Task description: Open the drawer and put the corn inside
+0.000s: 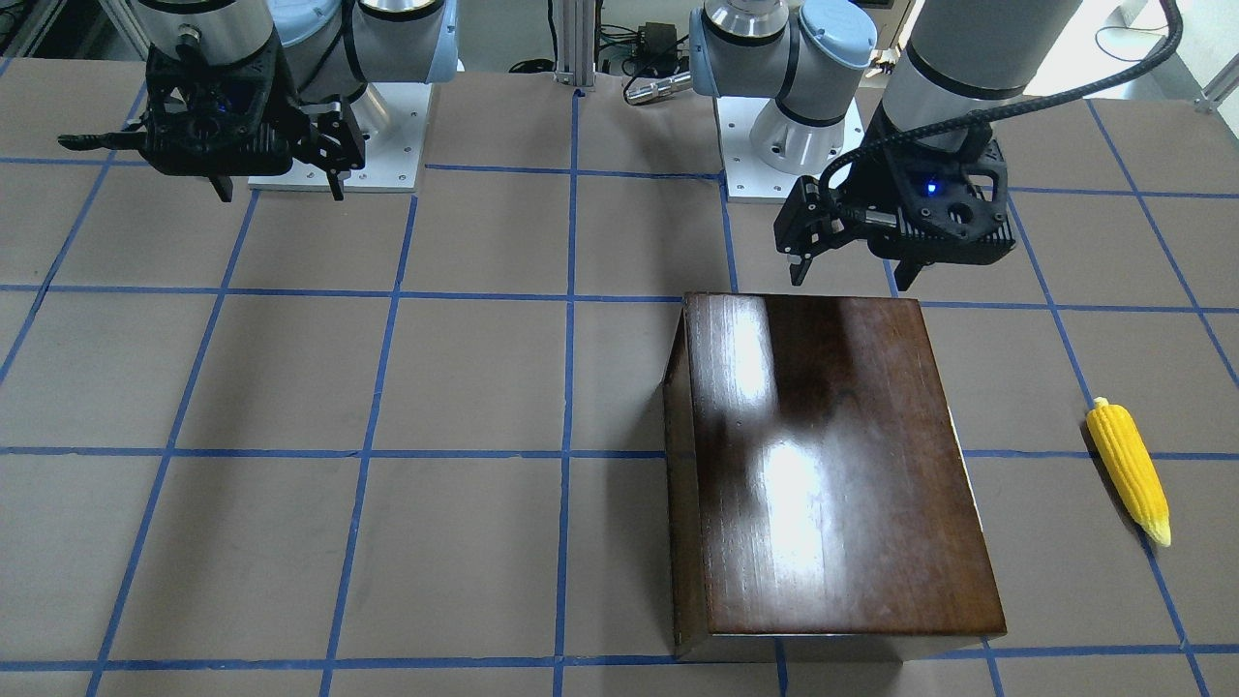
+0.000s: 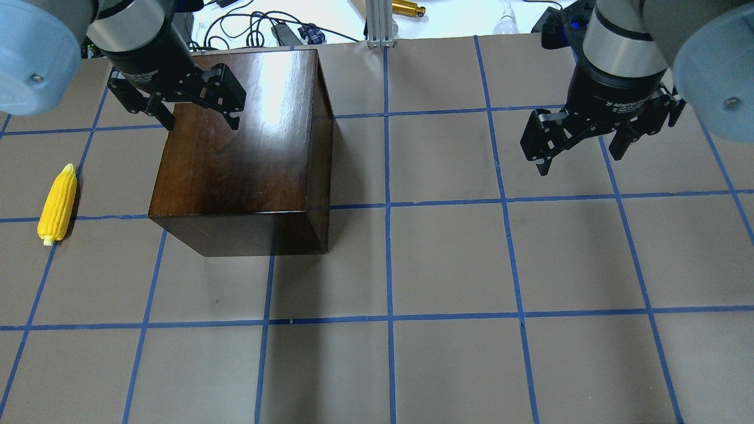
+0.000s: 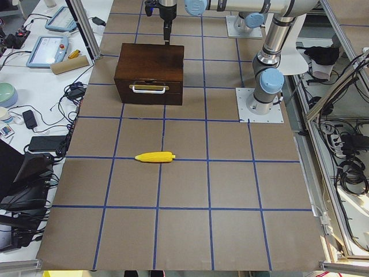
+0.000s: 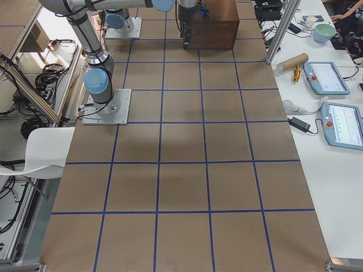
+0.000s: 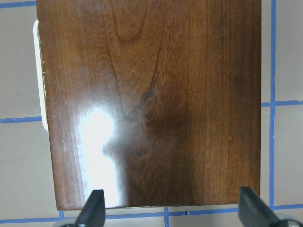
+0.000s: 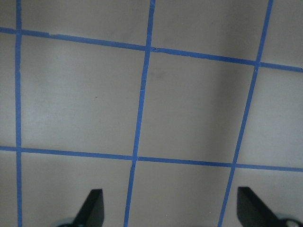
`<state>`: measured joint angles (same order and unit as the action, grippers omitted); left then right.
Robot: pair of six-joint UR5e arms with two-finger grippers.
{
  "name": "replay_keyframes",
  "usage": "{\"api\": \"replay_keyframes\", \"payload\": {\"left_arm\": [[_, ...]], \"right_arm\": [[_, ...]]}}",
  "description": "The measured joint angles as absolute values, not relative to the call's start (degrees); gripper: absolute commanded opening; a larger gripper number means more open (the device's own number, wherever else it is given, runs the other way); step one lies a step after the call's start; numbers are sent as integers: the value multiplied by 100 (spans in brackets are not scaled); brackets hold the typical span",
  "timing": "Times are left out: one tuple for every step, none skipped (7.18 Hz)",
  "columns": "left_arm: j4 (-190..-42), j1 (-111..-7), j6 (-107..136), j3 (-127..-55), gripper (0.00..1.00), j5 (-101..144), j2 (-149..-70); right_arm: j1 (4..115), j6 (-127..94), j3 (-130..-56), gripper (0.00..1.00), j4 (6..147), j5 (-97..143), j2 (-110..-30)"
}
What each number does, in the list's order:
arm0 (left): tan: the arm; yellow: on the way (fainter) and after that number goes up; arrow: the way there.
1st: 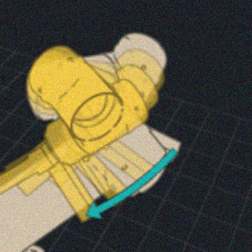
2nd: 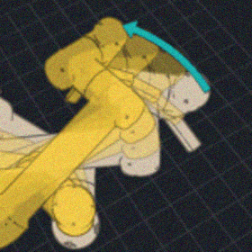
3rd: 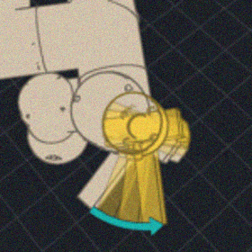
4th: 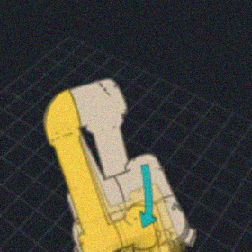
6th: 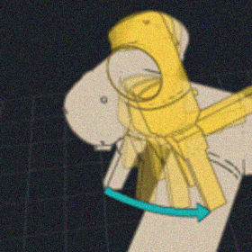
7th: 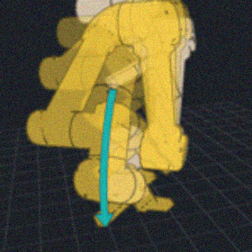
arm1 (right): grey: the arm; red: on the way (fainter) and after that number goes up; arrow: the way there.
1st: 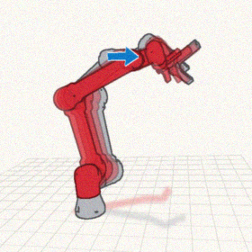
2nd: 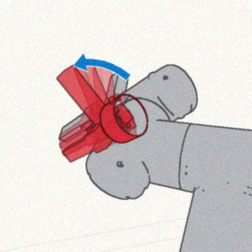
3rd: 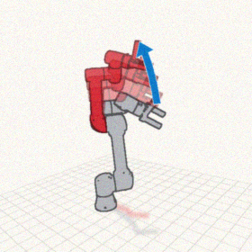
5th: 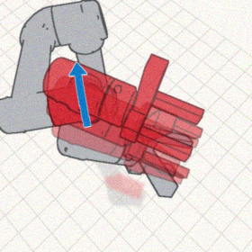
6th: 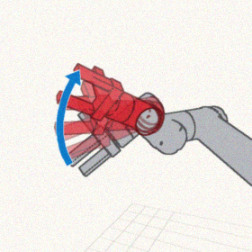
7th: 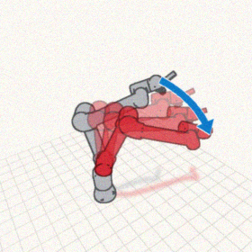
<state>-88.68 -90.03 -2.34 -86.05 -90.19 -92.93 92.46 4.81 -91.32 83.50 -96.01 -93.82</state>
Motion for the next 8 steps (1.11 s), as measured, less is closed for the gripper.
{"api": "replay_keyframes", "payload": {"left_arm": [[-8868,-9001,-236,-8603,100,-9015,-9291],[-8868,-9000,-237,-8605,100,-9014,-9291],[-8868,-8997,-237,-8609,100,-9017,-9291],[-8867,-8973,-243,-8598,100,-9025,-9300],[-8868,-8884,-259,-8565,100,-9021,-9313],[-8878,-8717,-286,-8536,100,-9009,-9330],[-8881,-8505,-407,-8514,100,-8995,-9340],[-8875,-8232,-648,-8495,100,-8976,-9362]], "right_arm": [[9246,479,-9132,100,8350,-9604,-9384],[9246,480,-9132,100,8350,-9606,-9384],[9246,477,-9132,100,8350,-9606,-9382],[9246,477,-9132,100,8350,-9605,-9379],[9246,481,-9132,100,8350,-9603,-9380],[9246,482,-9132,100,8350,-9604,-9381],[9246,483,-9132,100,8350,-9606,-9382],[9246,483,-9132,100,8350,-9606,-9384]]}}
